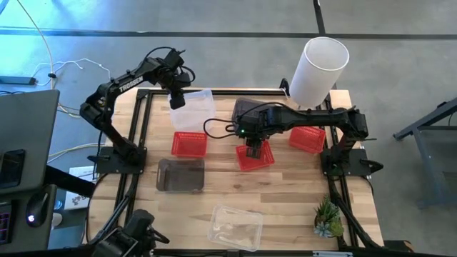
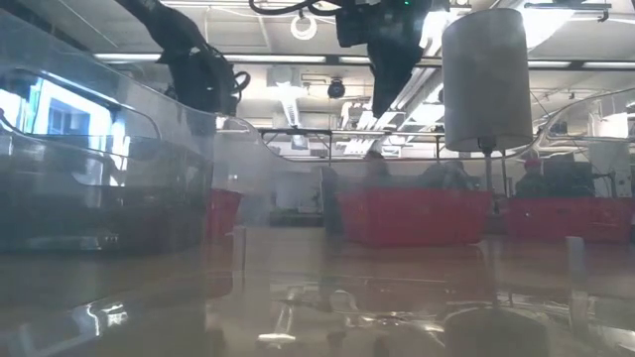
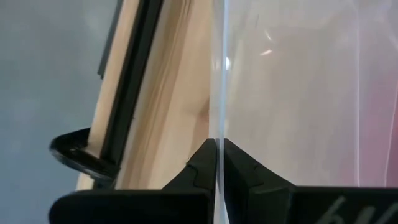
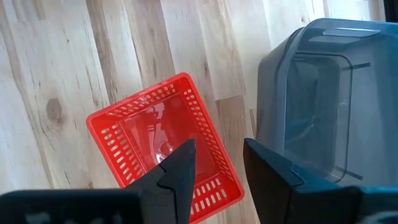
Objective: Stack baskets by color
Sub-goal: Stack the bottom left transparent bin on the top transparent bin, then stack the middle red bin on the right red bin
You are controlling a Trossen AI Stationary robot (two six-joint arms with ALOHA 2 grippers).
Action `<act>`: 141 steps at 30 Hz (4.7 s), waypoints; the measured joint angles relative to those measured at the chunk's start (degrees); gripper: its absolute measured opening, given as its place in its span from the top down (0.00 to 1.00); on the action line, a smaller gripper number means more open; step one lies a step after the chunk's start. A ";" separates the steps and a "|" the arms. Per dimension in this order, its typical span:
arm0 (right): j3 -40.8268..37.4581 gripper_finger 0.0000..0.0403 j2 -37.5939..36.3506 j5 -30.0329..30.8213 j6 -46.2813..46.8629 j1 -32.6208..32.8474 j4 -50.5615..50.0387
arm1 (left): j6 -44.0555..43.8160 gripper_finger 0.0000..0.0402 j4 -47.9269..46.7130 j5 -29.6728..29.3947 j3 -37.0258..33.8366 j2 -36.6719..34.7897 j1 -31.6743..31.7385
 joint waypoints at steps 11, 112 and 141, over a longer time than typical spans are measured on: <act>0.00 0.70 0.00 -0.22 -0.01 0.00 -0.02 | -1.93 1.00 -0.05 -0.80 -0.02 3.35 0.04; -25.83 1.00 -15.71 8.70 27.71 18.67 -2.08 | -18.45 0.74 -9.49 -0.35 2.23 -11.18 -25.97; -45.51 1.00 -34.31 13.51 42.29 22.71 -16.58 | -18.43 0.74 -9.47 -0.33 2.23 -11.16 -25.97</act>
